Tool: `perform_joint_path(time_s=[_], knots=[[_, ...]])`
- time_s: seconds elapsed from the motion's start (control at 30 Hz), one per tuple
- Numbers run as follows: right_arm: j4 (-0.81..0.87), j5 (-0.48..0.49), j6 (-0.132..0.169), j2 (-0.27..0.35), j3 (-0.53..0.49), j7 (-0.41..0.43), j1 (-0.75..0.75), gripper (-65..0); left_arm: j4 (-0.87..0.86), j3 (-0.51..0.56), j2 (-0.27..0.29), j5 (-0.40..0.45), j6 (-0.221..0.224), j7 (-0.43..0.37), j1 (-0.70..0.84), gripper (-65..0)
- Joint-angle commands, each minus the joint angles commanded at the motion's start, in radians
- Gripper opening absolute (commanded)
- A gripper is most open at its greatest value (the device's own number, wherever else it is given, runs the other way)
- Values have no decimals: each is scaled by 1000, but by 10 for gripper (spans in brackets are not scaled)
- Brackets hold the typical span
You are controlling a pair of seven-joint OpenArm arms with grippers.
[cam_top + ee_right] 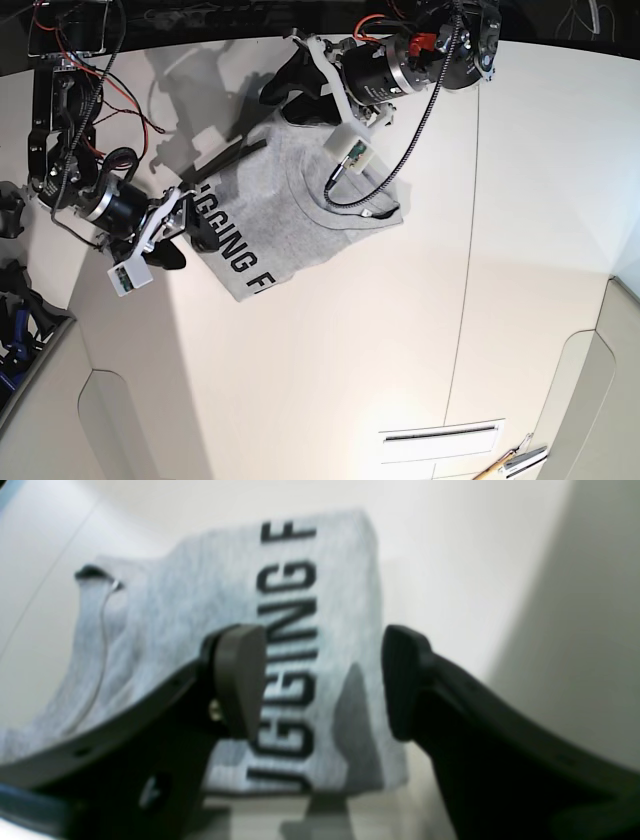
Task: Fold the T-shirt properly
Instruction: 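Hold the flipped bundle with both grippers and tuck its edges under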
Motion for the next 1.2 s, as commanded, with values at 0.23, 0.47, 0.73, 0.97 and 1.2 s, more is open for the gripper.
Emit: perform_joint_path(time_s=[0.23,0.47,0.73,0.97,1.2], knots=[[-51,-4,-13,-1,12,54,121,-290,135,-13,1,34,0,-10,18,-504],[-356,-4,16,-44,8,108,316,-650,-20,-8,6,130,0,-164,-19,-622],[-499,-158,24,-146,-40,197,394,-650,-341,23,39,100,0,-165,-143,-622],[-623,-274,24,-150,-254,304,393,-650,-370,23,39,67,0,-158,-145,-621],[-639,-274,24,-145,-290,298,392,-650,-423,22,38,69,0,-119,-155,-621]])
